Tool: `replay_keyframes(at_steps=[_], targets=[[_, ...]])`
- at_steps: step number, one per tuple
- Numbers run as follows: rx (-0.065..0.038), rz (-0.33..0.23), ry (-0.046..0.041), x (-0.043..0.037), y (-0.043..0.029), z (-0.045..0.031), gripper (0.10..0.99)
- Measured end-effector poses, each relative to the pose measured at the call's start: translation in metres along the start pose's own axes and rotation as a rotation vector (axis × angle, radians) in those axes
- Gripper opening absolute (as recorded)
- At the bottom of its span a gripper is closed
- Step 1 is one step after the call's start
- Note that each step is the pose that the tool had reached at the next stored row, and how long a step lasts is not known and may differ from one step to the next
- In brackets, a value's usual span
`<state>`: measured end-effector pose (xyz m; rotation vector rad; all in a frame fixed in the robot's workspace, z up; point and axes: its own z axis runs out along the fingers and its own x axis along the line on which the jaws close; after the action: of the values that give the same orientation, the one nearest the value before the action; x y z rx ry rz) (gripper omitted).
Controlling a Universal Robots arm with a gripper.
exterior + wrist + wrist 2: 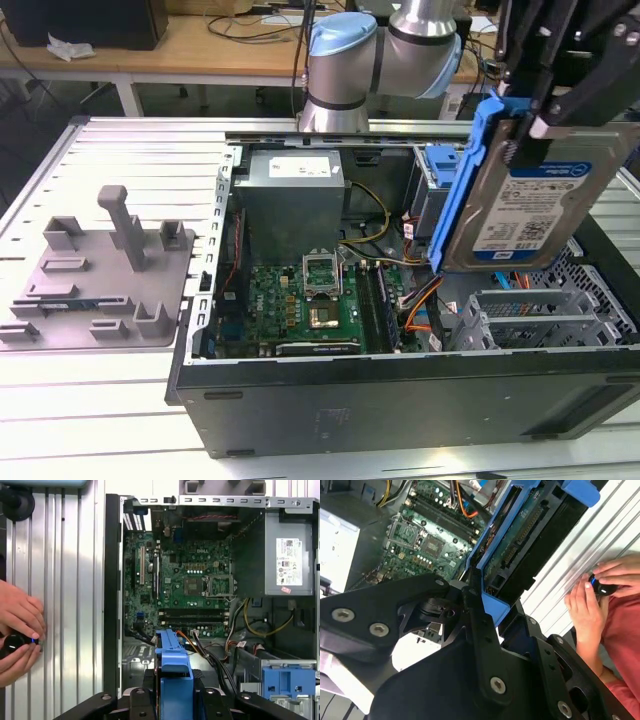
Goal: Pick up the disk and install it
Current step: 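Insert the disk into the insertion slot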
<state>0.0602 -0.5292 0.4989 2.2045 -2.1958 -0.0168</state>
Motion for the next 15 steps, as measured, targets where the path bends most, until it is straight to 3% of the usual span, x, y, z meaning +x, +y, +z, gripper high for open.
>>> replay_keyframes(at_steps=[7, 8, 15], targets=[[0.0, 0.0, 0.0002, 0.001, -0.0212, 0.0012, 0.365], [0.0, 0.0, 0.0001, 0.0014, -0.0308, 0.002, 0.365], [0.0, -0.003, 0.0002, 0.0019, -0.0516, 0.0052, 0.365]])
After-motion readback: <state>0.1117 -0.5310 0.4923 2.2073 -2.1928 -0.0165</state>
